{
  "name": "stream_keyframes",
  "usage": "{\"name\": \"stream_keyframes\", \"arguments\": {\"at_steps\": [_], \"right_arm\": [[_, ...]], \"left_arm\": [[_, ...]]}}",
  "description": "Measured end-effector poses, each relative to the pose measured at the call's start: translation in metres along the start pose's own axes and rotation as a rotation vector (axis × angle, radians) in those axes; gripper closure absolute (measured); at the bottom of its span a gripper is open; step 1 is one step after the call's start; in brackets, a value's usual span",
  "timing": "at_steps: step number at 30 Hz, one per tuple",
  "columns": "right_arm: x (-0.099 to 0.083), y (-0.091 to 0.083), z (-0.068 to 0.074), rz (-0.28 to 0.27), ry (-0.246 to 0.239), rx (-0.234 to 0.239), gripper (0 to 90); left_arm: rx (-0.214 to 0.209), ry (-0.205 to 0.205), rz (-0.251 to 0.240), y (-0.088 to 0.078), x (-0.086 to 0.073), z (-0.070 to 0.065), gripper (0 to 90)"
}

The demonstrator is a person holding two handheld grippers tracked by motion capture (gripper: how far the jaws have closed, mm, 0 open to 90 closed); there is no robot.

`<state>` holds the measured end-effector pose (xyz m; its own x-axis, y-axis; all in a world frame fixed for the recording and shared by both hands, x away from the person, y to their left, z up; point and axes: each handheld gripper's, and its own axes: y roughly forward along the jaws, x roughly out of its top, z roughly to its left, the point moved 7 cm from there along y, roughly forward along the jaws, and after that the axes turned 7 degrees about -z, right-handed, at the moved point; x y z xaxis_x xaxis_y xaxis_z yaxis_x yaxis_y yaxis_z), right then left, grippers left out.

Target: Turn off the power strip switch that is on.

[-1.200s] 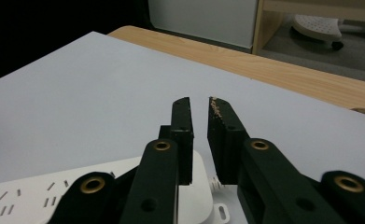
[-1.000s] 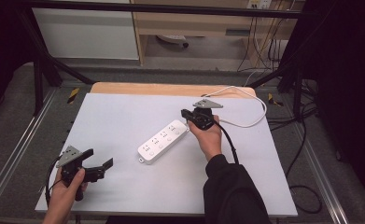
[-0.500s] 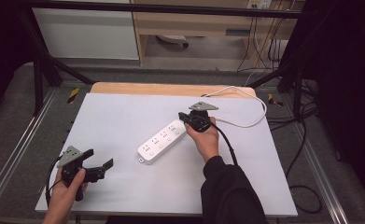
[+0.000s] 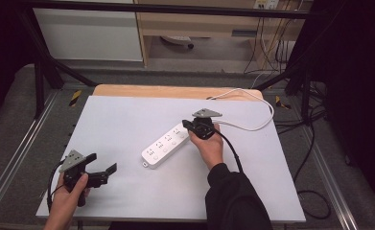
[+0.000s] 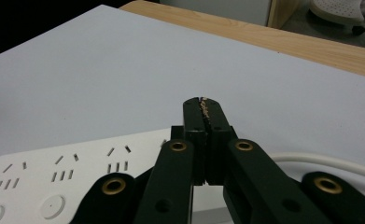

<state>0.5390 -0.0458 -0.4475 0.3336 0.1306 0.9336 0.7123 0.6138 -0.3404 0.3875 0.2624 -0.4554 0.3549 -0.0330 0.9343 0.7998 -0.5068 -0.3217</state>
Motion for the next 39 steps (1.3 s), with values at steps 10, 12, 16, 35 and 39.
{"name": "stream_keyframes", "arguments": {"at_steps": [10, 12, 16, 35, 39], "right_arm": [[-0.007, 0.002, 0.005, 0.010, 0.000, 0.011, 90.0], [-0.008, 0.003, 0.006, 0.010, 0.002, 0.011, 90.0], [-0.008, 0.002, 0.007, 0.009, -0.003, 0.014, 90.0], [-0.018, 0.002, 0.011, 0.001, 0.015, 0.024, 90.0], [-0.019, 0.003, 0.014, -0.002, 0.012, 0.027, 90.0]], "left_arm": [[-0.001, 0.002, 0.001, 0.000, 0.000, 0.000, 5.3], [-0.001, 0.002, 0.001, 0.000, 0.000, 0.000, 5.3], [0.000, 0.002, 0.001, 0.000, 0.000, 0.000, 5.3], [0.000, 0.003, 0.001, 0.000, 0.000, 0.000, 5.3], [-0.001, 0.003, 0.001, 0.000, 0.000, 0.000, 5.3]]}}
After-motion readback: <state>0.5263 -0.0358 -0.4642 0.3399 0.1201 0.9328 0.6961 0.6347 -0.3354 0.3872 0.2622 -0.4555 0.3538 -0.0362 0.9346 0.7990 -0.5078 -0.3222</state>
